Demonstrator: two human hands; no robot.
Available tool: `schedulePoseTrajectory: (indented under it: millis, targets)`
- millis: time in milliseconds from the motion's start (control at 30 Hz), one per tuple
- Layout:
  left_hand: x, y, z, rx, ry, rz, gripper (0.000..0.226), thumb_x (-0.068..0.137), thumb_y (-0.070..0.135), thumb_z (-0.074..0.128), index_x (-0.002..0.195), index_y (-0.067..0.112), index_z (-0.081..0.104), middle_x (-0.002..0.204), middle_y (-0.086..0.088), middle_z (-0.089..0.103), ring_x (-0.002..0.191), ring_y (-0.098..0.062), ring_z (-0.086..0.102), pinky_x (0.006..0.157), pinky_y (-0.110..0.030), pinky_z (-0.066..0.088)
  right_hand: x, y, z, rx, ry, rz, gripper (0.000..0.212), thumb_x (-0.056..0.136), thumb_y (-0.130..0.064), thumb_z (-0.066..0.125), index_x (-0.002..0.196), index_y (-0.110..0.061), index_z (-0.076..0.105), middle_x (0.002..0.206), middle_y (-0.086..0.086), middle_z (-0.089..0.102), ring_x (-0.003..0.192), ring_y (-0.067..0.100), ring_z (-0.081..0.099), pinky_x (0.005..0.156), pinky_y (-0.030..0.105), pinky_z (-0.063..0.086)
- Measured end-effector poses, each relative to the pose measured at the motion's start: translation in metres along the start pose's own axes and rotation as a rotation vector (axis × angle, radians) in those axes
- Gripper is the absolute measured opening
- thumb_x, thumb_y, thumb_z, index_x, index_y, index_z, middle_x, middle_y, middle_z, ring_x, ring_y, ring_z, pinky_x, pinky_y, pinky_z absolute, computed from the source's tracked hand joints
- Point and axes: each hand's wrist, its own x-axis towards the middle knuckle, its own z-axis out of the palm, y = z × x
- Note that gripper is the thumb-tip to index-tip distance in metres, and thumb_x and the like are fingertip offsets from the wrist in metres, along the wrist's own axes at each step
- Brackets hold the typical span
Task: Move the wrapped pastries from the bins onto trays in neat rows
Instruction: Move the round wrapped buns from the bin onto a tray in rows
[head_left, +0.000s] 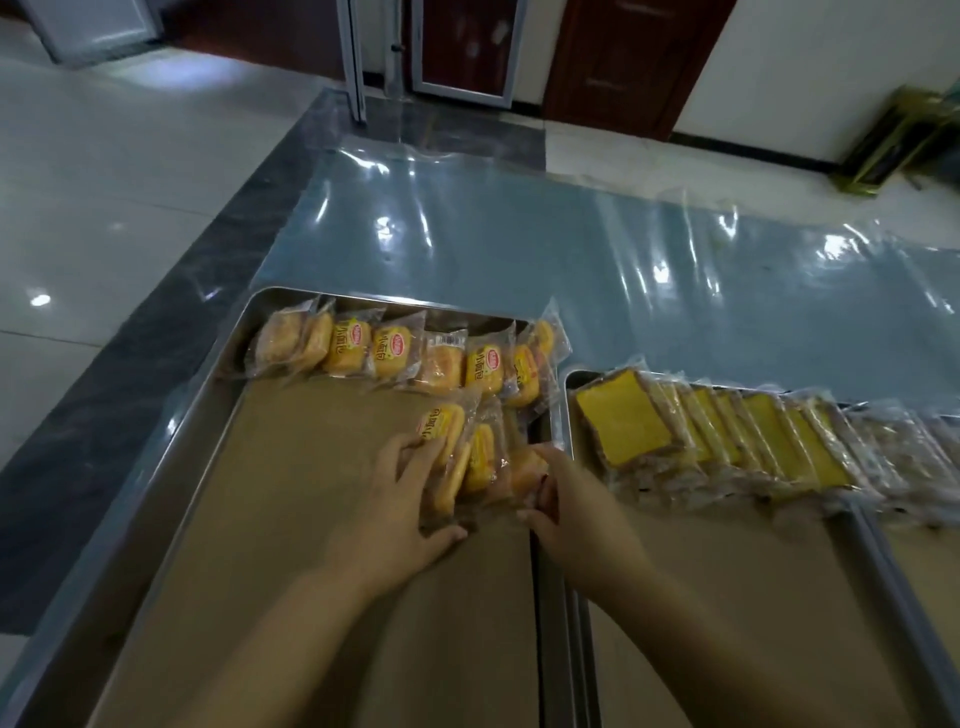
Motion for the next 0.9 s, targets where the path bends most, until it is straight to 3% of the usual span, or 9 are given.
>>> schedulePoseTrajectory:
  millis: [133, 267, 500, 733, 900]
  targets:
    - [0.015, 0.0, 0.005, 0.072, 0.096, -0.011, 0.082, 0.08, 0.052, 0.063, 0.146, 0.032, 0.018, 0.146, 0.008, 0.013, 0.134, -0.017, 0.02, 0.108, -0.035, 0.032, 0.003, 0.001, -0.002, -0.175, 0.042, 0.014, 0.057, 0.081, -0.028, 0.067, 0.131, -0.032, 0.04, 0.113, -0.006, 0.045, 0.104, 0.012, 0.047, 0.08, 0.027, 0.047]
    - [0.034, 0.004, 0.011, 0.105, 0.139, -0.019, 0.08, 0.079, 0.052, 0.063, 0.145, 0.03, 0.023, 0.143, 0.002, 0.021, 0.13, -0.019, 0.027, 0.103, -0.033, 0.036, 0.021, -0.001, 0.0, -0.182, 0.107, 0.042, 0.052, 0.085, -0.017, 0.061, 0.133, -0.024, 0.042, 0.12, 0.0, 0.049, 0.111, 0.019, 0.046, 0.086, 0.034, 0.047]
    - [0.054, 0.011, 0.003, 0.139, 0.132, -0.024, 0.083, 0.076, 0.05, 0.068, 0.143, 0.026, 0.026, 0.143, -0.002, 0.027, 0.127, -0.023, 0.034, 0.101, -0.035, 0.036, 0.046, -0.002, -0.007, -0.227, 0.112, 0.082, 0.051, 0.086, -0.009, 0.057, 0.133, -0.021, 0.041, 0.121, 0.002, 0.051, 0.112, 0.022, 0.046, 0.084, 0.033, 0.045]
    - [0.023, 0.011, -0.002, 0.03, 0.053, -0.074, 0.101, 0.072, 0.044, 0.074, 0.146, 0.038, 0.006, 0.155, 0.004, 0.006, 0.139, -0.027, 0.022, 0.106, -0.046, 0.033, 0.017, -0.004, -0.025, -0.206, 0.045, 0.094, 0.066, 0.083, -0.023, 0.066, 0.14, -0.023, 0.032, 0.133, 0.002, 0.045, 0.125, 0.023, 0.039, 0.096, 0.039, 0.042]
    - [-0.013, 0.016, -0.003, 0.098, 0.13, -0.111, 0.082, 0.077, 0.046, 0.069, 0.143, 0.035, 0.021, 0.149, 0.0, 0.02, 0.133, -0.024, 0.032, 0.101, -0.04, 0.038, -0.022, 0.001, -0.051, -0.303, 0.062, 0.032, 0.058, 0.086, -0.034, 0.063, 0.136, -0.018, 0.037, 0.133, 0.004, 0.046, 0.121, 0.024, 0.041, 0.097, 0.037, 0.041]
